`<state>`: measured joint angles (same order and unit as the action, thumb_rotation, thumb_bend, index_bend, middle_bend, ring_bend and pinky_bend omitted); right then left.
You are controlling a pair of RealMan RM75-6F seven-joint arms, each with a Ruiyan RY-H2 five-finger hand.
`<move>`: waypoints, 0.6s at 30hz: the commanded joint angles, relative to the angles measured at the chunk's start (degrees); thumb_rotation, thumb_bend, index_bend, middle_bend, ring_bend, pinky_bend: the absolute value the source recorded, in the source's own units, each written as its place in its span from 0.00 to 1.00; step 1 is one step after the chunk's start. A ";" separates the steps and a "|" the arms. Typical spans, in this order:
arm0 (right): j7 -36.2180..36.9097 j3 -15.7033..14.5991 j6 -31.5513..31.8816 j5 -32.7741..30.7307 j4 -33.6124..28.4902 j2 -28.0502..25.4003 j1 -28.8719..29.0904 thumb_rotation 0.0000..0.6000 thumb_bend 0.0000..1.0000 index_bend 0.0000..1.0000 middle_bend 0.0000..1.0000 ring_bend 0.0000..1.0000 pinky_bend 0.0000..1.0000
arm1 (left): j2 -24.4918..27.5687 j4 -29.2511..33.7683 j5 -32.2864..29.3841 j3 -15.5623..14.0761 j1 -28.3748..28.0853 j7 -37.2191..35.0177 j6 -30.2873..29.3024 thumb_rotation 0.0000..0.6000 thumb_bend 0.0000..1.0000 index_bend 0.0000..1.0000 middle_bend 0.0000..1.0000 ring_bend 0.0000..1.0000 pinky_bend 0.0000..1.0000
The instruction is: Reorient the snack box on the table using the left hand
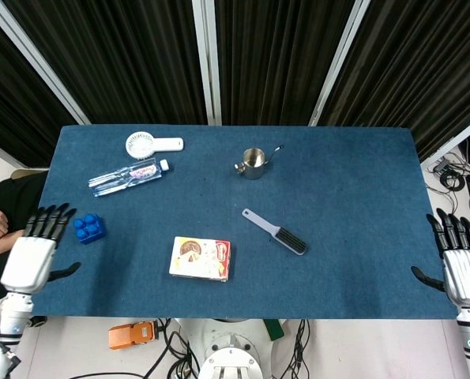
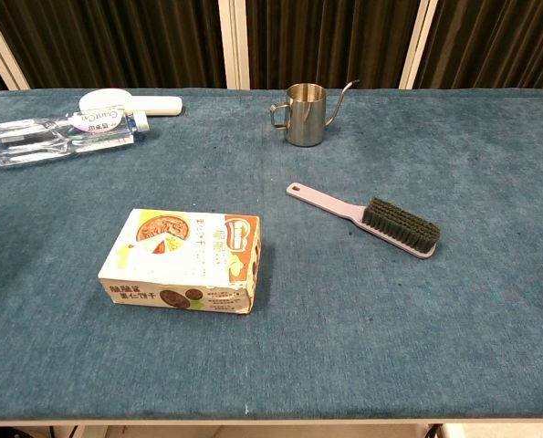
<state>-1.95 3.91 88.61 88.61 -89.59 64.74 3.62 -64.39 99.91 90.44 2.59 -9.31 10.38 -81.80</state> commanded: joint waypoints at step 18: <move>2.21 -0.49 0.71 0.34 2.03 0.44 -0.78 1.00 0.22 0.00 0.04 0.00 0.00 | -19.52 14.38 -26.56 6.19 -22.03 34.04 24.54 1.00 0.03 0.08 0.05 0.00 0.00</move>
<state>0.24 3.43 89.32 88.97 -87.59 65.15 2.87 -78.47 112.97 71.14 7.29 -27.32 38.54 -59.52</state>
